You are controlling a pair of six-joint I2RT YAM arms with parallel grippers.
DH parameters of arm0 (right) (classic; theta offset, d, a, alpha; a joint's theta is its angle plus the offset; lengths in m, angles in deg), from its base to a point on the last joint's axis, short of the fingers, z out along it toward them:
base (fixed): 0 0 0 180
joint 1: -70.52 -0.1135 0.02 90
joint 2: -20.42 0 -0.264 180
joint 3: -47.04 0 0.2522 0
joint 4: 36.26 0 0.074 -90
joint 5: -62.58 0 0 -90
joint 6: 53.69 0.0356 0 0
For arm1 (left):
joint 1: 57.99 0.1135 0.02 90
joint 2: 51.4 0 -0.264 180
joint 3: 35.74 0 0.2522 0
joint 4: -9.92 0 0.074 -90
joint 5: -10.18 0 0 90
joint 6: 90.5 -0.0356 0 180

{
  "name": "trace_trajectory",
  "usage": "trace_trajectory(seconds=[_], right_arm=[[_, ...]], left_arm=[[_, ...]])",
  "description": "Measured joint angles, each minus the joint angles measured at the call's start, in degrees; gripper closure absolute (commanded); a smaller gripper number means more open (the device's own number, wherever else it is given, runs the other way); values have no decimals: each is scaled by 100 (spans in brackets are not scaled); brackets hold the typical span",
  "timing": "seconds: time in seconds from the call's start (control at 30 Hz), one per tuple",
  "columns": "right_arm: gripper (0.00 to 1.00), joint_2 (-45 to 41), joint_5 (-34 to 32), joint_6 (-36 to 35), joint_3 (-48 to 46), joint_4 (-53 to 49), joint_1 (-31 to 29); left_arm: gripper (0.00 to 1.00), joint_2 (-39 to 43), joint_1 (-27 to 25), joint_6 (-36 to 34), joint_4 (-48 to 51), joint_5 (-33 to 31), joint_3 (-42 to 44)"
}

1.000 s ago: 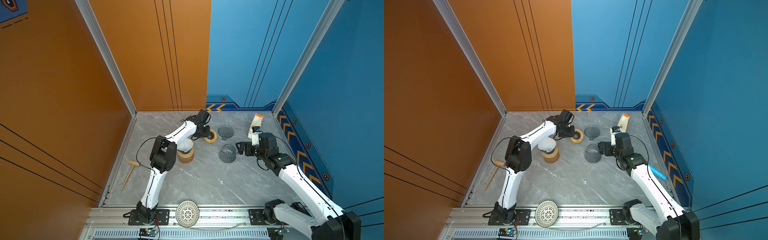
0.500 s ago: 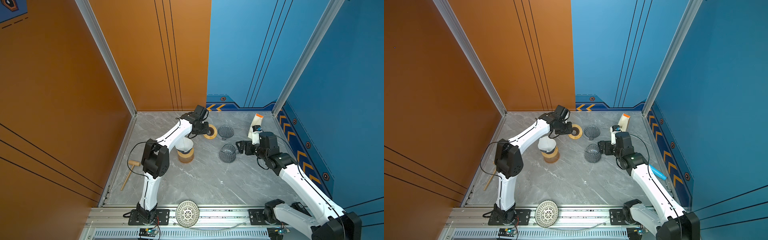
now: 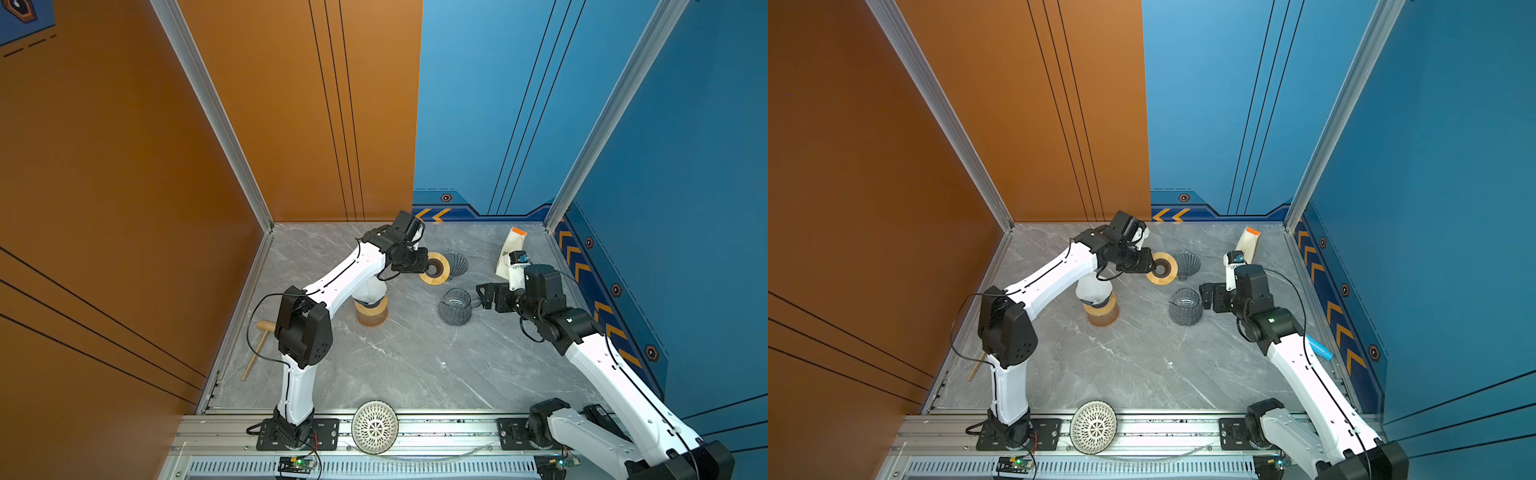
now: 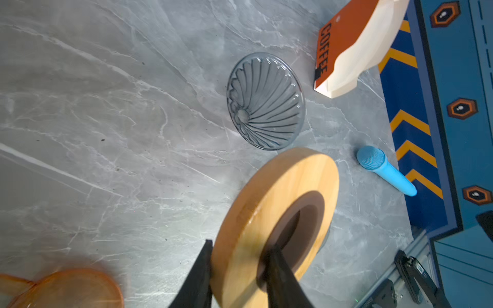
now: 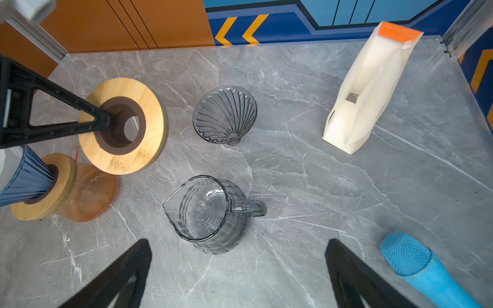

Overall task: Place the coffee filter in the dripper
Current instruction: 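Carry the wooden ring with the left gripper over the glass pitcher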

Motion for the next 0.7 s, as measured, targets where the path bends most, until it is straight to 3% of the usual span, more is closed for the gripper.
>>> trace_trajectory(seconds=[0.7], right_arm=[[0,-151,-289,-2,15,-411,0]], left_arm=[[81,-236,-535,-164,-94,1078,116]])
